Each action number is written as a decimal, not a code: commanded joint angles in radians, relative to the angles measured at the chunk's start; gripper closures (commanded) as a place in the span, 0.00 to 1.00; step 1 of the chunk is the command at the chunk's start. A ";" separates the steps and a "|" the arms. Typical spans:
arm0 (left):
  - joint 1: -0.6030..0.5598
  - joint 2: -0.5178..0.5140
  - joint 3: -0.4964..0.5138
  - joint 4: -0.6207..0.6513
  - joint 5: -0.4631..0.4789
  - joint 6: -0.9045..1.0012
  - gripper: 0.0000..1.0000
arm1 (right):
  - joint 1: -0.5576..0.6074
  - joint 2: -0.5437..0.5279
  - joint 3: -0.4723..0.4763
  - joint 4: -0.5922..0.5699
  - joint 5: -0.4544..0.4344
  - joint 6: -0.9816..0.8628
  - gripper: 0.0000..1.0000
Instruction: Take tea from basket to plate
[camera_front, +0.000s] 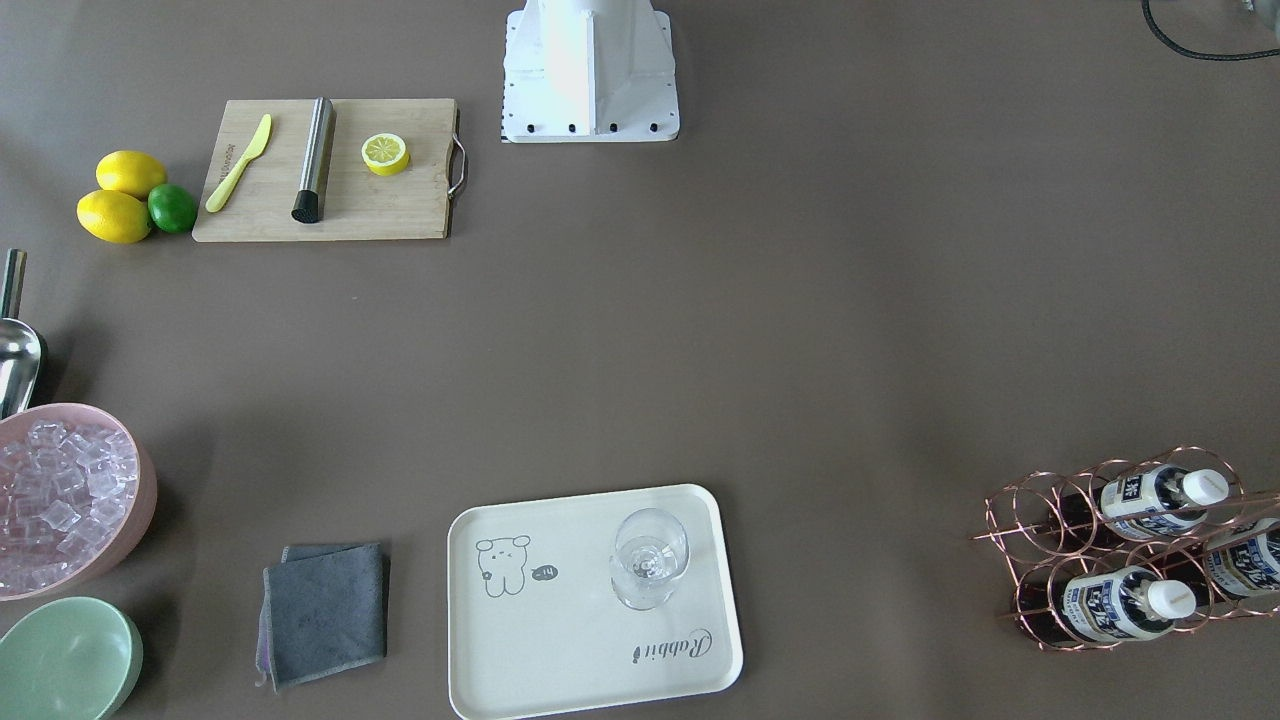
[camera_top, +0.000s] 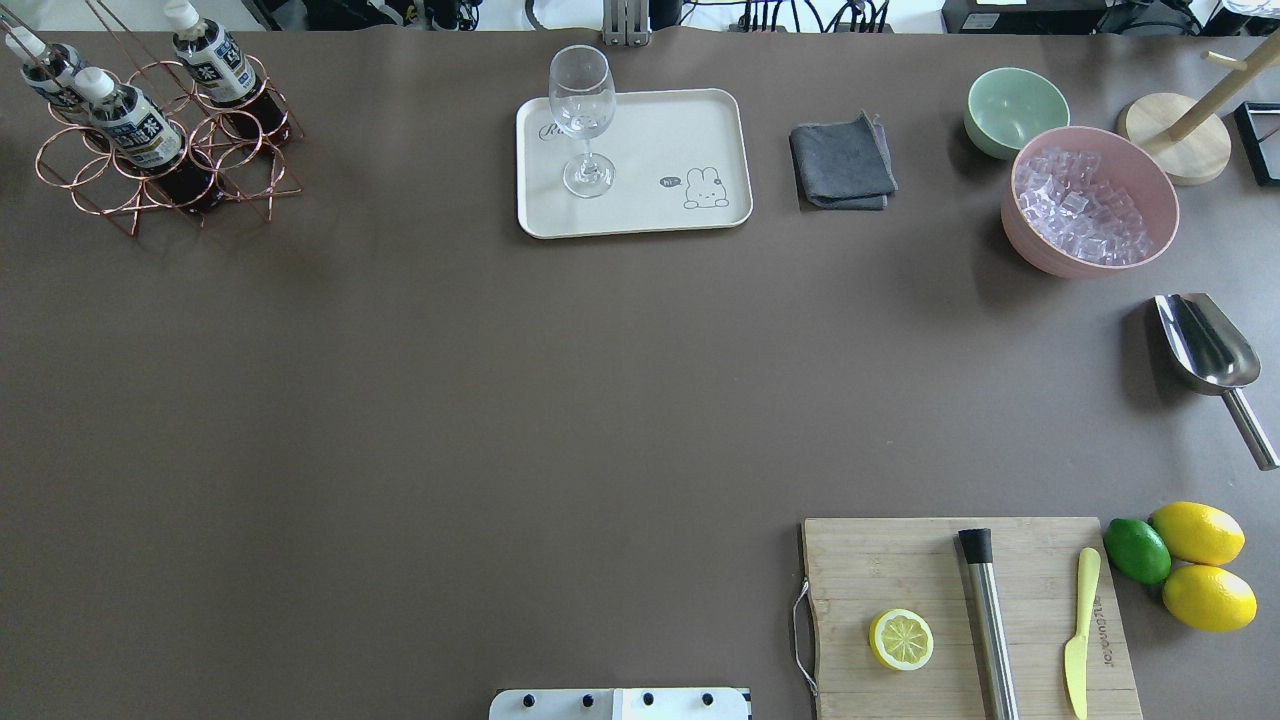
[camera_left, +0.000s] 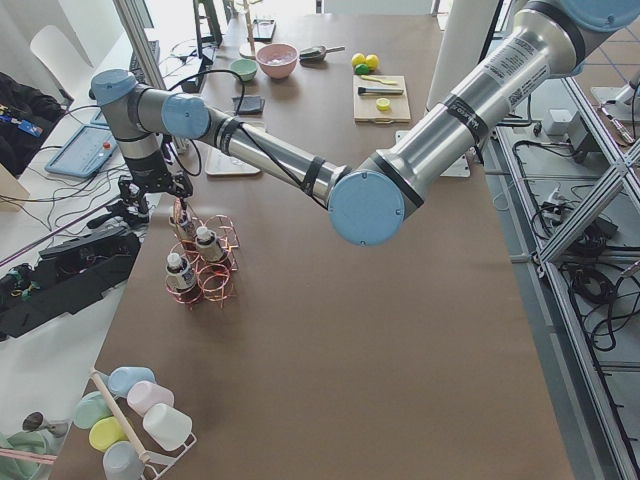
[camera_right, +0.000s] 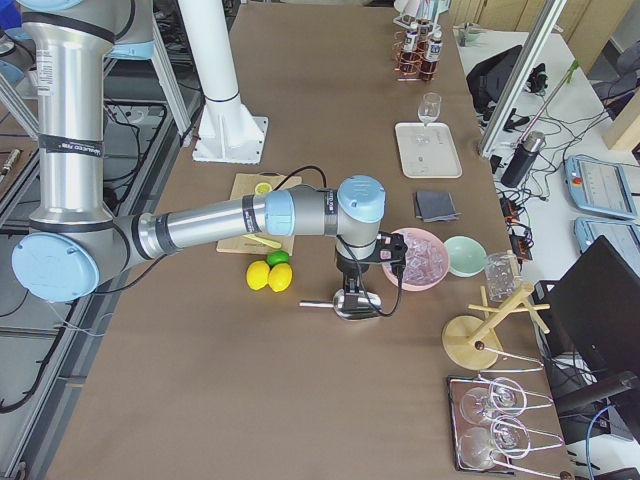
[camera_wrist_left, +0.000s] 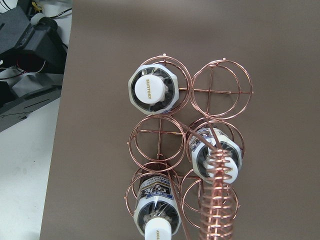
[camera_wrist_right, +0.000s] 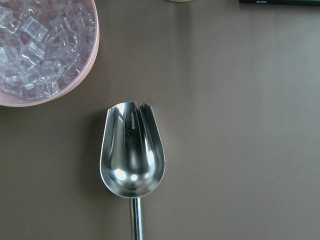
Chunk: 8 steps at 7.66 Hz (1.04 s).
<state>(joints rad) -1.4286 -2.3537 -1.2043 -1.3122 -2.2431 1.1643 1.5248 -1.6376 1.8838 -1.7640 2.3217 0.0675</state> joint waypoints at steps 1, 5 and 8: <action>0.008 0.001 0.002 0.016 -0.020 0.000 0.02 | -0.005 0.004 0.001 0.005 0.004 0.000 0.00; 0.019 0.028 0.000 0.010 -0.064 0.003 0.02 | -0.008 0.001 -0.003 0.005 -0.002 0.000 0.00; 0.019 0.034 0.002 0.011 -0.067 0.006 0.02 | -0.008 0.001 -0.003 0.005 -0.001 0.000 0.00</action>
<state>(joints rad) -1.4093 -2.3226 -1.2035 -1.3023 -2.3066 1.1696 1.5171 -1.6366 1.8808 -1.7595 2.3207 0.0674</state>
